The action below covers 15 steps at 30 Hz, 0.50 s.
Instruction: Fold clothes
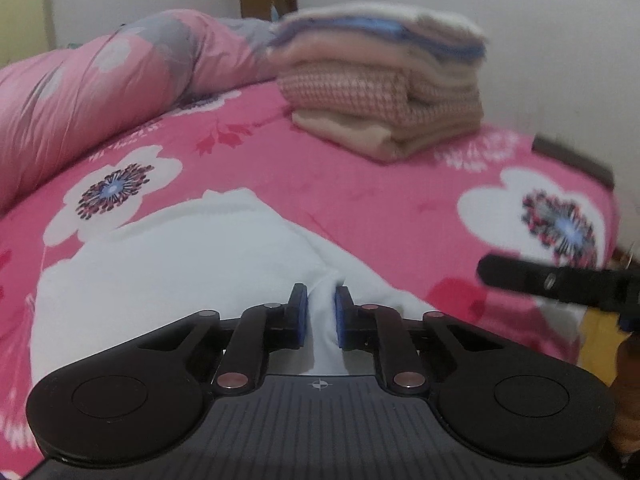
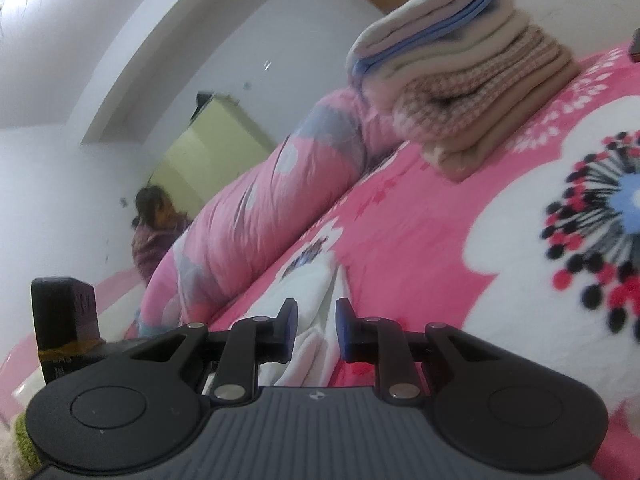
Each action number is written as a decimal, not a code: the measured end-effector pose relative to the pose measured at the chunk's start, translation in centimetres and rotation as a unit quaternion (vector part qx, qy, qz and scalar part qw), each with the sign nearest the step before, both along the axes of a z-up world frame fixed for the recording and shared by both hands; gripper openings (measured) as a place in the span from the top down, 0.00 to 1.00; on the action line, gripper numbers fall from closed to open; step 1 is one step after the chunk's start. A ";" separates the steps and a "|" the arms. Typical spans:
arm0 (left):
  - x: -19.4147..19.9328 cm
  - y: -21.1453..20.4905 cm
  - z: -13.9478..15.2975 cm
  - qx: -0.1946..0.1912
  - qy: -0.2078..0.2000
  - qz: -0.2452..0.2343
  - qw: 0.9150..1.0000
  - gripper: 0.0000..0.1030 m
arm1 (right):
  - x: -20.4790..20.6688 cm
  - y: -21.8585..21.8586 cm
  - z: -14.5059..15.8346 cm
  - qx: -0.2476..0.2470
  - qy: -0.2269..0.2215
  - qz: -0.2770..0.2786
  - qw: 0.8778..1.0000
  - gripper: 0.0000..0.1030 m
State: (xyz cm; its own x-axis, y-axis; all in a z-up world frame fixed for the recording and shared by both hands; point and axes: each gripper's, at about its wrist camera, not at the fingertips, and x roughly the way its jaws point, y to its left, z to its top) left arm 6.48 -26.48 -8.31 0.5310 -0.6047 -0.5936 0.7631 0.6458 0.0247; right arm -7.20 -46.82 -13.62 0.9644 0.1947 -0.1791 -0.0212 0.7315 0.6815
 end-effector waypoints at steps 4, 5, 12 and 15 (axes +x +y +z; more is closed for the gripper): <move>-0.5 1.3 0.5 -0.040 -0.014 -0.004 0.999 0.89 | 1.6 -0.6 0.4 -0.005 0.010 0.035 0.999 0.90; -0.5 1.6 0.6 -0.047 -0.014 -0.005 0.999 0.89 | 2.1 -0.9 0.4 -0.004 0.015 0.043 0.999 0.92; -0.1 4.0 1.1 -0.124 0.005 0.002 0.992 0.89 | 5.7 -1.1 0.4 -0.003 0.047 0.148 0.988 0.97; 0.0 4.8 1.1 -0.144 0.009 0.001 0.990 0.89 | 6.4 -0.4 0.8 -0.027 0.047 0.207 0.977 0.98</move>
State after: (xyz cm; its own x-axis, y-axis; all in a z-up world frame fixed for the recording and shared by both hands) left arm 6.44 -21.71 -7.19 0.5237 -0.7484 -0.4070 0.7599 0.6264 -0.1740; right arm -0.81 -47.23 -12.78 0.7839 0.5520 -0.2843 -0.2613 0.7086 0.6554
